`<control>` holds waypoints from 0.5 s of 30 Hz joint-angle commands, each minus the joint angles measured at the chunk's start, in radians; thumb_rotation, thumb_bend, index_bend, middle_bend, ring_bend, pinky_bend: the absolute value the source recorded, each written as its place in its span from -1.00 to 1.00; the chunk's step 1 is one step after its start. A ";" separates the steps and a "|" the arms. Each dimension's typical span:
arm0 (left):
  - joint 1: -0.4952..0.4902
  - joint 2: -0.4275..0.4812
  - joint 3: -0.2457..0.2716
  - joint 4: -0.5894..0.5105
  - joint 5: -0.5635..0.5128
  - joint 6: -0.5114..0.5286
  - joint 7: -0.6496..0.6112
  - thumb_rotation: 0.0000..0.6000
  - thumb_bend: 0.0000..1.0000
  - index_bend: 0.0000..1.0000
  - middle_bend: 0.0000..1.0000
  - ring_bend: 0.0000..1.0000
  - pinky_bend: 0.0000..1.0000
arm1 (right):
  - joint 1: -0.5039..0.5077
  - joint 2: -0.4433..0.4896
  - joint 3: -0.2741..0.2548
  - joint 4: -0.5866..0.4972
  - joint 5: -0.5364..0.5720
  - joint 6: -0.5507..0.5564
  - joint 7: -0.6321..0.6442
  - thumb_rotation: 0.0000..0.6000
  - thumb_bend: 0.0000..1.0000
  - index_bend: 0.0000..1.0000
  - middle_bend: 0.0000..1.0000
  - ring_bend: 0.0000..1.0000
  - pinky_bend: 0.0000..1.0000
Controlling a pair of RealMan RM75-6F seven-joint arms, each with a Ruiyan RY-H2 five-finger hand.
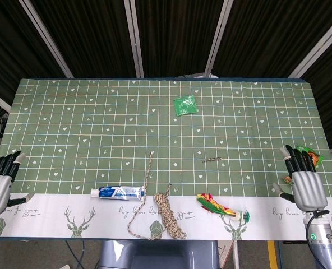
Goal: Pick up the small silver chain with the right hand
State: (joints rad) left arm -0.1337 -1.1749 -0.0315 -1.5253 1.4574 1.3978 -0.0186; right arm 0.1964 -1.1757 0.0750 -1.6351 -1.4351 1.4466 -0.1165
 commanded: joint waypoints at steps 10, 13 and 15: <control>0.003 0.002 -0.002 -0.005 -0.007 0.002 0.001 1.00 -0.84 -1.00 -1.00 -1.00 -1.00 | 0.026 0.000 0.022 -0.022 0.016 -0.051 -0.003 1.00 -0.64 -0.59 -0.97 -1.00 -1.00; 0.002 0.000 -0.004 -0.003 -0.010 -0.001 0.001 1.00 -0.83 -1.00 -1.00 -1.00 -1.00 | 0.053 -0.007 0.042 -0.016 0.031 -0.087 -0.004 1.00 -0.65 -0.41 -0.86 -1.00 -1.00; 0.000 -0.001 -0.004 -0.003 -0.009 -0.004 0.000 1.00 -0.84 -1.00 -1.00 -1.00 -1.00 | 0.076 -0.017 0.055 -0.005 0.051 -0.124 -0.008 1.00 -0.65 -0.32 -0.80 -1.00 -1.00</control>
State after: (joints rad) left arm -0.1332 -1.1760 -0.0354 -1.5283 1.4480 1.3943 -0.0183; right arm 0.2521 -1.1839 0.1163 -1.6490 -1.4012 1.3505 -0.1208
